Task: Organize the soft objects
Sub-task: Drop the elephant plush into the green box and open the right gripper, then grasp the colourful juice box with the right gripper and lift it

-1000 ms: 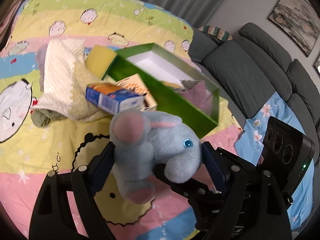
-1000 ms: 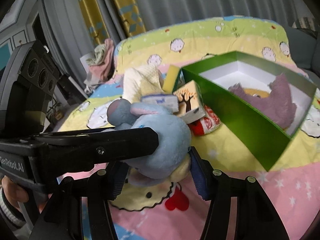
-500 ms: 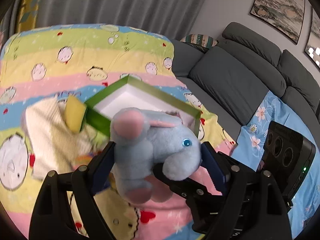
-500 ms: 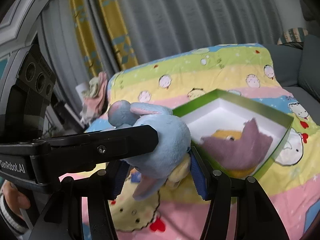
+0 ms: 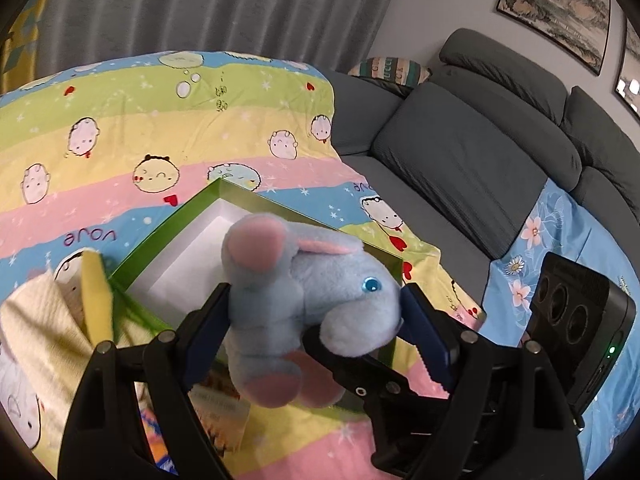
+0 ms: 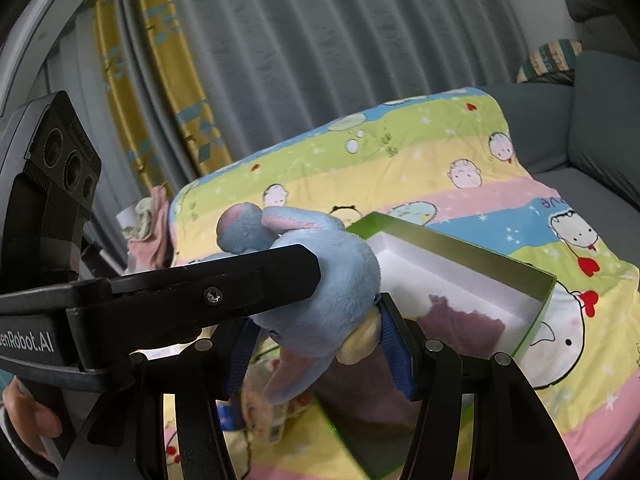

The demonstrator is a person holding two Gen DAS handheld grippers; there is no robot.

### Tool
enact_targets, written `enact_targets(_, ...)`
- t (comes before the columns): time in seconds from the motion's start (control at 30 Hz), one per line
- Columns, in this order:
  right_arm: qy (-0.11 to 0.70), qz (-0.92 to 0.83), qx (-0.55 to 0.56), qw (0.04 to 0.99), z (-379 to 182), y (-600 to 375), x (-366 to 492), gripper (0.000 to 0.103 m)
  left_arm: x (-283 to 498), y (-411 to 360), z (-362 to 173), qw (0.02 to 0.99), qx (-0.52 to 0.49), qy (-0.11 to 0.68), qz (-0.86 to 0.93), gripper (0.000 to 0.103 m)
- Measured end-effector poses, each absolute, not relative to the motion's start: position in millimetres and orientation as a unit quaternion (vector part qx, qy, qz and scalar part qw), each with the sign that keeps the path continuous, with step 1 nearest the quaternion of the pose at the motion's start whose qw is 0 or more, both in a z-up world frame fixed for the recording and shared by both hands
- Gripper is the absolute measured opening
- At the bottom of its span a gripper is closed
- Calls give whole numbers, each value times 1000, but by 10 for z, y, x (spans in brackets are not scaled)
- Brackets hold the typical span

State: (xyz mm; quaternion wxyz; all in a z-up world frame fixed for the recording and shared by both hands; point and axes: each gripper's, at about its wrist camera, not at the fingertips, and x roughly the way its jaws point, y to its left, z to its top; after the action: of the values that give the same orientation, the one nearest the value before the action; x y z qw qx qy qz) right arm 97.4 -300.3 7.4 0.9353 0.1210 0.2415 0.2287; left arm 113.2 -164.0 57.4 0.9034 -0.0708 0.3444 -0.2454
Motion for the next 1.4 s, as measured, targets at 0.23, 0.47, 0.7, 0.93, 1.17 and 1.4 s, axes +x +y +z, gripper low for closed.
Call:
enact_targets(0.23,275,208,148,927,-134,-3078,1304,59,1511,-1763,364,893,-65,376,-239,83)
enact_targets(0.47,309,168,137,926,-329,-3025,1471,62,1705,-1815,122,884,-55,405,-226,87)
enact_targets(0.7,302,113,90,942,-253,-2995,1373,77,1696,-1902,36,891,-10,411,-194,91)
enact_targets(0.93,276,113,83,951,-88,-3053,1095,78,1450,-1796,224,910,0,375,-178,102)
enact_targets(1.17,264,106,73,956,25,-3131,698,78,1115,-1685,426,923,-9,346,-169,102)
enact_targets(1.4,256,114,62,958,164,-3114,430,78,765,-1546,554,931,-23,329,-159,102)
